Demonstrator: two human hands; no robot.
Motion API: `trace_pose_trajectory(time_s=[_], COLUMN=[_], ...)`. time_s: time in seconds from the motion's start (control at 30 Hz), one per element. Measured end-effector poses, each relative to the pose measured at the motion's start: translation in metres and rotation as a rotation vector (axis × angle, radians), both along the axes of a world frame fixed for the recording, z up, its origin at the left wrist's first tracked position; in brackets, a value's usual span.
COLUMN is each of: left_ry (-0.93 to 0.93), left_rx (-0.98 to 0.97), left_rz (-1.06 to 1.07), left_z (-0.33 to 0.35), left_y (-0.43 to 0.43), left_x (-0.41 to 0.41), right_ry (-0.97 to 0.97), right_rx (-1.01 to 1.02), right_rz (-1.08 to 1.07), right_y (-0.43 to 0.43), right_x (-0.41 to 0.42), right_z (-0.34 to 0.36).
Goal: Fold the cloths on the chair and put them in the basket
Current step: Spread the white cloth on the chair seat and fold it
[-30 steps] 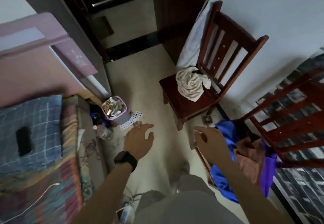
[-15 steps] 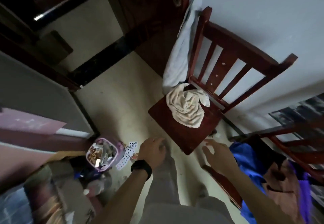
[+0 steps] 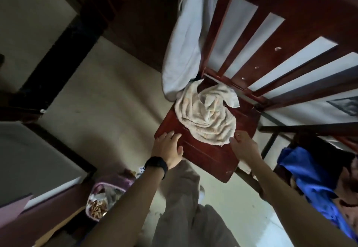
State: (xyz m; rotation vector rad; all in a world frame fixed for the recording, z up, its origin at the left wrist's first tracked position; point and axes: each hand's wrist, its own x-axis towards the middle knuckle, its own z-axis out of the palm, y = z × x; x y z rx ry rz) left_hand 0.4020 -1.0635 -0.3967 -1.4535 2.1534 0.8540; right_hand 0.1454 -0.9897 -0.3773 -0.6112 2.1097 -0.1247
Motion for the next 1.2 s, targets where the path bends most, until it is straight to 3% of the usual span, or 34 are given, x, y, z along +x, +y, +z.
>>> trace_pose_trajectory(time_s=[0.27,0.37,0.47,0.6,0.77,0.97,1.1,1.2], left_ry=[-0.194,-0.195,-0.17,0.053,0.45,0.741,0.722,0.822], left_rx=[0.053,0.022,0.043,-0.014,-0.125,-0.314,-0.319,-0.158], left_rz=[-0.152,-0.197,-0.178,-0.193,-0.428,-0.4,-0.396,-0.31], left_z=[-0.124,-0.129,-0.113,-0.038,0.118,0.248,0.305,0.343], left_y=[-0.014,-0.004,-0.004,-0.004,0.021,0.054,0.057,0.059], left_x=[0.012,0.019,0.023,-0.004,-0.054,-0.081,-0.094,-0.108], right_ry=[0.155,0.15,0.032,-0.021,-0.146,-0.347,-0.175,0.082], right_rx=[0.129,0.139,-0.04,-0.274,-0.518,-0.71,-0.852,-0.805], right_rz=[-0.136,-0.057,-0.245,-0.408,-0.534,-0.492,-0.503,-0.51], right_y=[-0.03,-0.018,0.002,0.029,0.055,0.104,0.149,0.176], right_x=[-0.003,0.005,0.023,0.042,0.056,0.063,0.062,0.063], right_z=[-0.13,-0.139,-0.106,-0.013,0.124,0.249,0.289,0.292])
